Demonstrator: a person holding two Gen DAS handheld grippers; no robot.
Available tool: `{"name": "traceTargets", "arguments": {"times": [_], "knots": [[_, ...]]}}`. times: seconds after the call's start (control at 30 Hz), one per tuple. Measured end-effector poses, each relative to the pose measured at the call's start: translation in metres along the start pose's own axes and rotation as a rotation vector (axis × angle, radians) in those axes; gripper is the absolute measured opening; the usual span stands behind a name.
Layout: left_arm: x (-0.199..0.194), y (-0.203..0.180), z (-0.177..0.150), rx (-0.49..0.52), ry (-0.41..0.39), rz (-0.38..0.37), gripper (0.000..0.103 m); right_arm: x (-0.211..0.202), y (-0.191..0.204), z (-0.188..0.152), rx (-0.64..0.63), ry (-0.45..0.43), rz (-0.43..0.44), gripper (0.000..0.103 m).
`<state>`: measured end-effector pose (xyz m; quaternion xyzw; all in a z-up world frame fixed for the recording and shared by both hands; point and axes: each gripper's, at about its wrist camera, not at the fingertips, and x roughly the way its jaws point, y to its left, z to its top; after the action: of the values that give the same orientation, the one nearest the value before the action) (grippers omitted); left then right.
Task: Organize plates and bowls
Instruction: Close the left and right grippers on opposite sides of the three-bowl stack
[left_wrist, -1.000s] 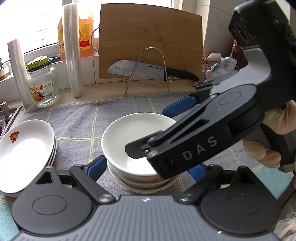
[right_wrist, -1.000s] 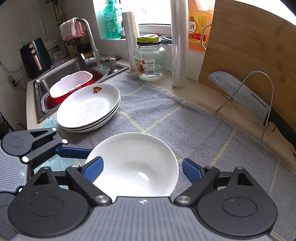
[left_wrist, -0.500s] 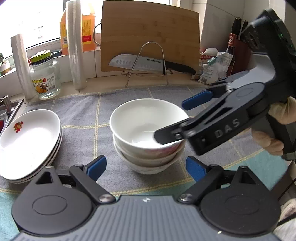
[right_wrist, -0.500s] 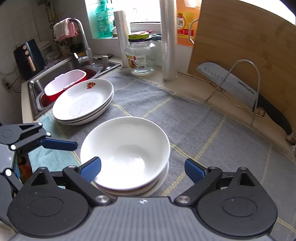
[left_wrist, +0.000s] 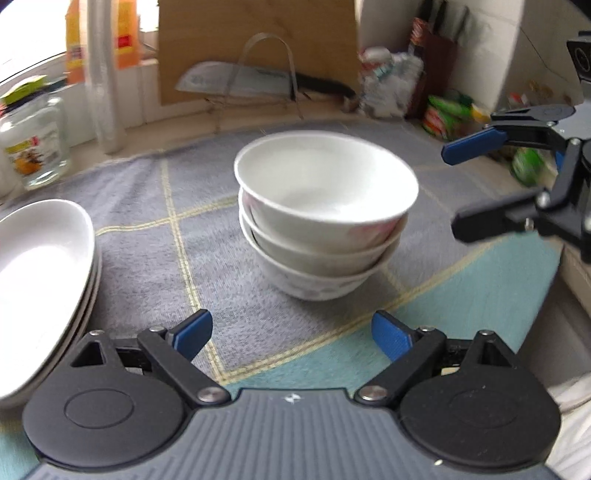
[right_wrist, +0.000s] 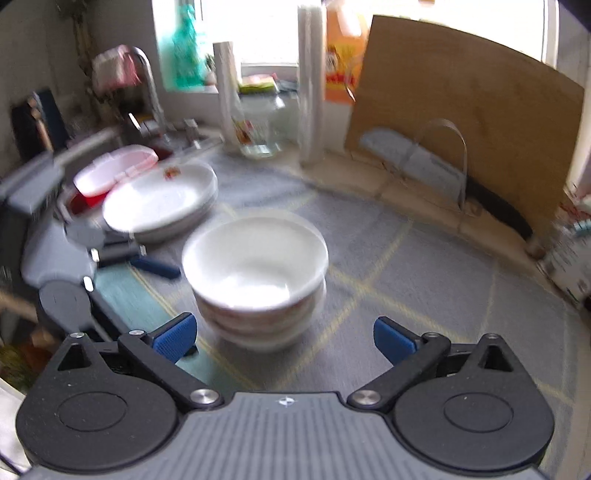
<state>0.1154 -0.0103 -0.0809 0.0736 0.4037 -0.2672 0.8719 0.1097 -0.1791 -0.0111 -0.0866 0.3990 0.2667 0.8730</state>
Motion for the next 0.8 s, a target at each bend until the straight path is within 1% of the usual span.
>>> {"name": "traceTargets", "arguments": {"times": [0.1, 0.17, 0.27, 0.3, 0.37, 0.43, 0.57, 0.67, 0.8], "knots": [[0.014, 0.002, 0.002, 0.038, 0.044, -0.027, 0.093, 0.023, -0.001, -0.014, 0.022, 0.070, -0.020, 0.103], [0.020, 0.001, 0.005, 0.059, 0.049, -0.041, 0.095, 0.039, -0.003, -0.021, 0.025, 0.108, -0.025, 0.103], [0.026, 0.000, 0.009, 0.076, 0.058, -0.035, 0.098, 0.058, -0.007, -0.027, 0.004, 0.135, -0.023, 0.103], [0.029, 0.000, 0.009, 0.080, 0.063, -0.031, 0.102, 0.063, -0.007, -0.028, -0.010, 0.139, -0.021, 0.103], [0.034, -0.003, 0.011, 0.099, 0.068, -0.006, 0.102, 0.070, -0.007, -0.028, -0.055, 0.132, 0.005, 0.103], [0.036, -0.009, 0.011, 0.151, 0.082, 0.025, 0.103, 0.077, -0.011, -0.026, -0.083, 0.131, 0.039, 0.103], [0.034, -0.008, 0.008, 0.146, 0.055, 0.017, 0.103, 0.087, -0.018, -0.025, -0.128, 0.136, 0.086, 0.103], [0.032, -0.008, 0.006, 0.142, 0.041, 0.017, 0.103, 0.086, -0.016, -0.027, -0.187, 0.115, 0.096, 0.103], [0.033, -0.009, 0.006, 0.148, 0.033, 0.017, 0.103, 0.085, -0.019, -0.030, -0.204, 0.086, 0.115, 0.103]]}}
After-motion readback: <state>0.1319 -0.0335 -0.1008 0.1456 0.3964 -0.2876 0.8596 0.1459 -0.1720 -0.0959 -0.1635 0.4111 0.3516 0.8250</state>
